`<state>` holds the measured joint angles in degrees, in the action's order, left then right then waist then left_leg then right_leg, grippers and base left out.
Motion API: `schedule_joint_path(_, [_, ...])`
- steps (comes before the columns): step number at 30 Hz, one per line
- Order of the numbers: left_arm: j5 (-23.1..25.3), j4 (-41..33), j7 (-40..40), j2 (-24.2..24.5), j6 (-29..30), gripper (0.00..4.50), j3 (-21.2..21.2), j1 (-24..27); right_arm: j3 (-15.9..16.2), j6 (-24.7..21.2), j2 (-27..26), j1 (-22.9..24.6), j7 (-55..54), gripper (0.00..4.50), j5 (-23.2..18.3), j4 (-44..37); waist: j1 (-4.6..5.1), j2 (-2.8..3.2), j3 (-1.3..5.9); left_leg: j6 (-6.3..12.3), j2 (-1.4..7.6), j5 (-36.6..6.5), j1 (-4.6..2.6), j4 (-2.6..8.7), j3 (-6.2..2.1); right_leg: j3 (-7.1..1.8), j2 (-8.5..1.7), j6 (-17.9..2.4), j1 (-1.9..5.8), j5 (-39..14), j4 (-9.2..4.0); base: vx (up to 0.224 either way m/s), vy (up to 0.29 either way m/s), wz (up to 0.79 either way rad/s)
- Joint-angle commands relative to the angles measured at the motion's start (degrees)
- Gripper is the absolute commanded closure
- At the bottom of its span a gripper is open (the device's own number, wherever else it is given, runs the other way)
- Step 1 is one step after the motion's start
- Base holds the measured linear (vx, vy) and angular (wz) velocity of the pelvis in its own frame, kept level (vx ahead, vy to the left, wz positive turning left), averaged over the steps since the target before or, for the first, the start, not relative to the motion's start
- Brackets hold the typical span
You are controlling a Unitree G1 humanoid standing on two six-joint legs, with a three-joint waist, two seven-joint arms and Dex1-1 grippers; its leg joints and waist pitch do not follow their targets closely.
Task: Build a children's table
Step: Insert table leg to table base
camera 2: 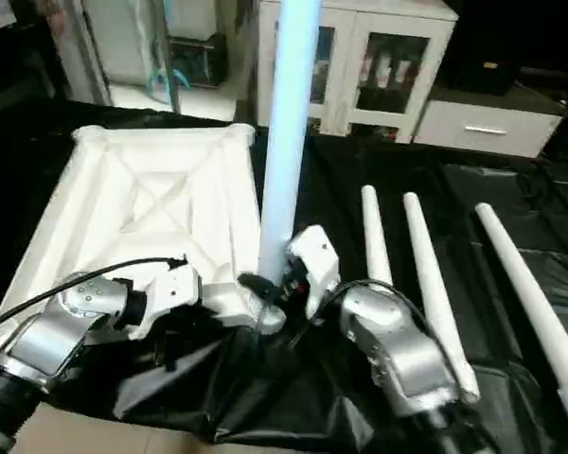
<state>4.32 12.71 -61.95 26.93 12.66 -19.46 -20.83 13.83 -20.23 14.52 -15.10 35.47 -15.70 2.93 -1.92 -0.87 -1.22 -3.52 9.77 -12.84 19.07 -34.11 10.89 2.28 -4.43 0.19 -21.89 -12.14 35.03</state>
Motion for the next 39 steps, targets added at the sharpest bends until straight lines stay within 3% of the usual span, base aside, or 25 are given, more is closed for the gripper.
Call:
schedule_joint_path(1, [-2.3,-0.9,1.8,-1.8,0.1,4.5,2.3,-0.1,-1.4,-2.9,1.0,1.8,-6.0,2.64,4.9,9.7,0.3,-0.22,0.7,-1.92,3.31,-22.4,0.3,5.76,-2.57,-2.69,-4.22,-5.5,0.05,-31.1,-6.23,0.0,0.0,0.0])
schedule_joint_path(5, [-1.6,-2.1,8.6,-7.1,8.1,4.5,3.5,-1.8,-3.8,0.5,-3.9,-5.7,-16.8,2.64,7.8,21.0,1.46,-0.05,0.78,-2.78,3.14,-23.1,0.37,5.7,-2.87,-2.39,-4.3,-5.1,-0.03,-33.4,-6.49,0.0,0.0,0.0])
schedule_joint_path(8, [-0.4,-2.6,12.2,-9.7,12.5,4.5,3.3,-3.2,-4.2,1.8,-5.5,-8.9,-20.6,2.64,8.8,26.2,1.67,-0.38,0.96,-1.96,3.18,-21.7,0.27,5.49,-2.44,-2.61,-4.04,-6.9,-0.15,-27.9,-6.3,0.0,0.0,0.0])
schedule_joint_path(10, [0.2,-3.5,16.8,-13.5,17.6,4.5,3.7,-4.7,-5.3,3.3,-7.5,-12.5,-25.2,2.64,9.1,32.2,2.0,-0.38,1.0,-2.07,3.24,-20.5,0.68,5.56,-2.47,-2.52,-4.05,-8.3,0.21,-25.2,-5.73,0.0,0.0,0.0])
schedule_joint_path(12, [0.2,-4.9,21.0,-18.2,21.2,4.5,3.8,-6.1,-6.4,5.6,-9.5,-16.3,-30.8,2.64,9.5,38.8,2.07,-0.9,1.51,-1.68,3.24,-15.6,0.93,5.18,-2.17,-2.63,-4.09,-10.0,0.69,-18.2,-5.31,0.0,0.0,0.0])
schedule_joint_path(13, [0.2,-4.9,21.1,-18.3,21.2,4.5,3.8,-6.1,-6.4,5.6,-9.5,-16.3,-30.8,2.64,9.5,38.8,2.11,-0.85,1.6,-1.42,3.22,-14.1,1.08,5.08,-2.05,-2.65,-4.02,-10.6,0.83,-15.4,-5.01,0.0,0.0,0.0])
schedule_joint_path(15, [1.4,-5.3,24.2,-21.1,23.0,4.5,3.6,-6.9,-7.5,6.8,-10.9,-18.5,-34.1,2.64,9.1,42.4,1.97,-1.22,2.21,0.8,3.06,-7.8,1.39,4.43,-1.64,-2.55,-3.82,-12.3,1.33,-5.1,-4.04,0.028,-0.007,0.0])
schedule_joint_path(18, [2.1,-6.0,27.3,-24.3,25.4,4.5,3.5,-7.8,-8.8,9.0,-12.5,-21.6,-37.3,2.64,8.9,47.6,1.91,-1.53,2.36,3.7,2.93,-2.9,1.74,3.96,-1.35,-2.35,-3.83,-14.9,1.79,2.8,-3.27,0.019,-0.005,0.0])
schedule_joint_path(19, [2.0,-6.4,28.2,-25.0,25.8,4.5,3.1,-8.1,-9.8,10.3,-13.2,-23.0,-38.0,2.64,8.4,49.8,1.96,-2.22,2.36,4.31,2.93,-3.1,1.84,3.9,-1.24,-2.31,-3.88,-15.0,1.86,2.7,-3.36,0.0,0.0,0.0])
schedule_joint_path(20, [2.0,-6.4,28.2,-25.0,25.8,4.5,3.1,-8.1,-9.8,10.3,-13.2,-23.0,-38.0,2.64,8.4,49.8,1.85,-1.84,2.25,4.71,3.04,-3.8,1.71,3.97,-1.27,-2.33,-4.05,-15.3,1.82,1.2,-3.44,0.0,0.0,0.0])
schedule_joint_path(22, [2.3,-6.8,28.6,-24.6,26.3,4.5,2.9,-7.7,-9.8,11.6,-13.6,-24.4,-38.3,2.64,8.5,51.9,2.04,-1.8,1.96,4.47,3.17,-6.1,1.58,4.13,-1.24,-2.26,-3.84,-14.9,1.54,-2.3,-3.84,0.0,0.0,0.0])
schedule_joint_path(24, [2.4,-7.2,28.5,-23.9,26.4,4.5,2.9,-7.2,-9.8,12.2,-13.6,-24.9,-38.2,2.64,8.6,52.7,2.27,-1.76,1.66,2.75,3.35,-10.7,1.28,4.51,-1.4,-2.21,-3.76,-13.3,1.16,-9.4,-4.46,0.0,0.0,0.0])
schedule_joint_path(26, [2.3,-7.3,28.5,-23.9,26.6,4.5,2.9,-7.1,-9.8,12.6,-13.7,-25.1,-38.1,2.64,8.6,53.2,2.31,-1.95,1.65,1.64,3.4,-12.0,1.27,4.65,-1.51,-2.24,-3.77,-12.1,1.02,-11.6,-4.58,0.0,0.0,0.0])
schedule_joint_path(29, [2.4,-7.8,28.9,-23.5,27.5,4.5,2.7,-6.6,-9.9,15.9,-14.0,-26.2,-35.1,2.64,8.1,55.2,2.39,-2.0,1.75,1.07,3.36,-11.8,1.34,4.62,-1.47,-2.32,-3.76,-11.9,0.99,-9.8,-4.43,0.0,0.0,0.0])
schedule_joint_path(31, [2.3,-7.9,29.0,-23.3,27.6,4.5,2.6,-6.5,-10.4,16.7,-14.3,-26.3,-33.7,2.08,7.3,55.2,2.43,-1.97,1.76,1.56,3.36,-11.0,1.44,4.56,-1.44,-2.36,-3.77,-12.4,1.09,-8.0,-4.28,0.0,0.0,0.0])
schedule_joint_path(33, [2.2,-7.8,29.0,-23.0,27.6,4.5,2.6,-6.5,-10.5,17.9,-14.4,-26.8,-32.1,1.92,6.8,54.9,2.43,-1.96,1.89,2.03,3.38,-9.6,1.36,4.41,-1.37,-2.35,-3.74,-13.1,1.15,-6.0,-4.02,0.0,0.0,0.0])
schedule_joint_path(34, [2.2,-7.8,28.9,-22.9,27.5,4.5,2.6,-6.5,-10.5,18.1,-14.4,-26.9,-31.2,1.92,6.6,54.5,1.94,-1.77,2.11,2.48,3.41,-8.2,0.82,4.05,-0.99,-2.42,-3.79,-14.6,0.91,-3.2,-3.85,0.0,0.0,0.0])
schedule_joint_path(35, [2.2,-7.8,28.9,-22.9,27.5,4.5,2.6,-6.5,-10.5,18.1,-14.4,-26.9,-30.9,1.85,6.6,54.5,1.8,-1.88,2.28,3.07,3.22,-6.5,1.05,3.86,-0.87,-2.45,-3.57,-15.0,1.1,-0.2,-3.42,0.0,0.0,0.0])
schedule_joint_path(36, [2.2,-7.6,28.8,-22.7,27.3,4.5,2.6,-6.5,-10.2,18.1,-14.3,-26.9,-30.0,1.61,6.6,53.7,1.5,-1.89,2.32,5.04,3.27,-2.3,1.47,3.84,-1.02,-2.3,-3.59,-16.0,1.59,5.4,-2.81,0.0,0.0,0.0])
schedule_joint_path(39, [2.1,-7.4,28.3,-21.9,26.9,4.5,2.6,-6.5,-9.8,17.8,-13.7,-26.0,-26.1,1.33,5.5,49.6,1.47,-1.83,2.11,6.16,3.35,-3.1,1.37,3.8,-0.9,-2.29,-3.69,-16.9,1.53,4.7,-2.96,0.0,0.0,0.0])
